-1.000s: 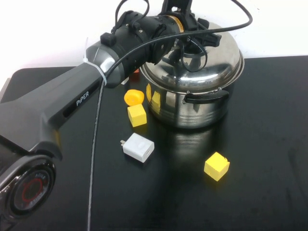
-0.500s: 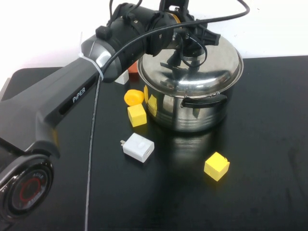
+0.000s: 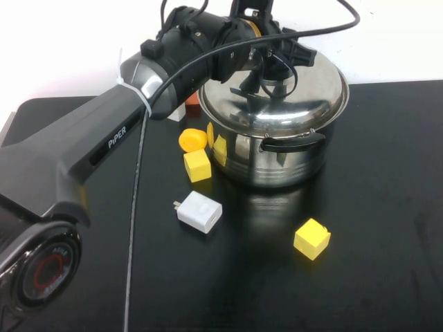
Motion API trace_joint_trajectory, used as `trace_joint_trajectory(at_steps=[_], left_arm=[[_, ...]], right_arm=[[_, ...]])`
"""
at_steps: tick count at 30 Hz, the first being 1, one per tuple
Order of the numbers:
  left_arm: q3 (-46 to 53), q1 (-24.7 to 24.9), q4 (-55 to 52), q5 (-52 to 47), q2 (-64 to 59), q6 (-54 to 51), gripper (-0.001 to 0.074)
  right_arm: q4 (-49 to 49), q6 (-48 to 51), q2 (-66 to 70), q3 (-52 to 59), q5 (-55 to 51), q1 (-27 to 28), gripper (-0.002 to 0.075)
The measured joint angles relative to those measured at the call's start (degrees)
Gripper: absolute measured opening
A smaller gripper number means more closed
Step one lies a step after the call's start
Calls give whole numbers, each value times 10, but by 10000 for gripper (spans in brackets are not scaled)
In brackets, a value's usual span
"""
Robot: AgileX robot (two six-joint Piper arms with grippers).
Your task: Cover the pot
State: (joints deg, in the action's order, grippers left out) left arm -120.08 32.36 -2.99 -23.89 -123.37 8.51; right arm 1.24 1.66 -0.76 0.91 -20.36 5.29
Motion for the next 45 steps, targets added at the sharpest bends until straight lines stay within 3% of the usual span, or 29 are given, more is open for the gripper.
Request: trace_joint_trajectory(at_steps=[8, 15, 27, 31, 38, 45], left_arm=[[-10, 0, -3, -2, -3, -4, 318], [-80, -1, -21, -89, -15, -9, 450], [-252, -2, -113, -266, 4, -13, 452], [-256, -2, -114, -307, 38, -13, 381], [-256, -2, -119, -358, 125, -14, 58], [-243, -2, -137, -381, 271, -19, 5]], right_arm=[[0, 0, 0, 0, 0, 0, -2], [0, 0, 0, 0, 0, 0, -2], [0, 0, 0, 0, 0, 0, -2], [0, 0, 0, 0, 0, 0, -2], [0, 0, 0, 0, 0, 0, -2], [0, 0, 0, 0, 0, 0, -2]])
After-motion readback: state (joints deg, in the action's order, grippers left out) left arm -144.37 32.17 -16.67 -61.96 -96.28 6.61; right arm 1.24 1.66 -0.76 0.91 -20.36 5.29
